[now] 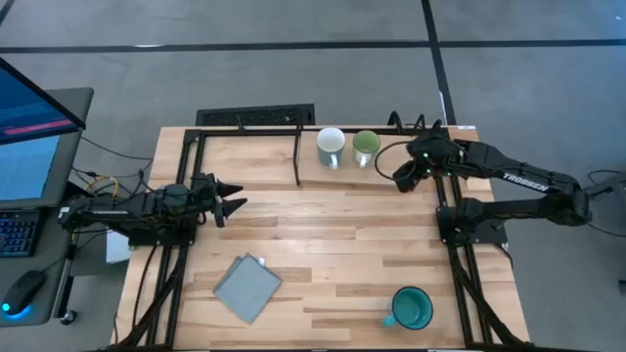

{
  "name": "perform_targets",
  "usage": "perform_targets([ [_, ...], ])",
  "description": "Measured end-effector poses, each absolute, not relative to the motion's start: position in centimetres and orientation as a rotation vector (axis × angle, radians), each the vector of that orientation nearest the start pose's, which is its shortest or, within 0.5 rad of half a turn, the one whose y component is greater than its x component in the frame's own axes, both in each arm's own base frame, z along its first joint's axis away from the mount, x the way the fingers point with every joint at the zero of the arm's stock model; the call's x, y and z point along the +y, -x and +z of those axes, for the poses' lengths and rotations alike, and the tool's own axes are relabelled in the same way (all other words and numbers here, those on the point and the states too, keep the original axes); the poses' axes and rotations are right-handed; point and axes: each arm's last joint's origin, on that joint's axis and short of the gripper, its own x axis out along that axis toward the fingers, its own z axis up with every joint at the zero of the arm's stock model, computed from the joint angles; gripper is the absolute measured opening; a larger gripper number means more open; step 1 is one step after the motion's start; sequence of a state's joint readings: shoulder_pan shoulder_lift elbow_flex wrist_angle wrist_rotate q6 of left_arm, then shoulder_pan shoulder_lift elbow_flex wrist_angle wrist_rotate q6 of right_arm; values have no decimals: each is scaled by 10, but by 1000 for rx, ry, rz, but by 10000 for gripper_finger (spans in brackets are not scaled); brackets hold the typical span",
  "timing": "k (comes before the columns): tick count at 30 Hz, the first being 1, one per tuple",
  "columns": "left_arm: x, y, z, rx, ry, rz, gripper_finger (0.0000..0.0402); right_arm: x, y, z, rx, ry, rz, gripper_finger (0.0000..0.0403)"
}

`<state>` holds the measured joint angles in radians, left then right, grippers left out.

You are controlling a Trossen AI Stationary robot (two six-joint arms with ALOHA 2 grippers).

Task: Stack small to large cups/mugs on shelf
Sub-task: Put the blue mug on the shelf

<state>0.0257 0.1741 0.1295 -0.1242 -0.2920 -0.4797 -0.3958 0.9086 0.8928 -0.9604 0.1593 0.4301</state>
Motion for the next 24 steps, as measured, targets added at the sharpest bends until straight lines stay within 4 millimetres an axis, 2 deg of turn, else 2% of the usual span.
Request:
perform_targets([
  [8, 11, -101, 182, 85, 474, 353, 261, -58, -138, 300, 922, -569, -620, 74],
  [16, 11, -101, 181, 99, 472, 356, 261, -48, -120, 316, 1064, -602, -642, 74],
  [24, 11, -100, 178, 131, 474, 365, 261, -47, -115, 313, 1153, -624, -694, 74],
])
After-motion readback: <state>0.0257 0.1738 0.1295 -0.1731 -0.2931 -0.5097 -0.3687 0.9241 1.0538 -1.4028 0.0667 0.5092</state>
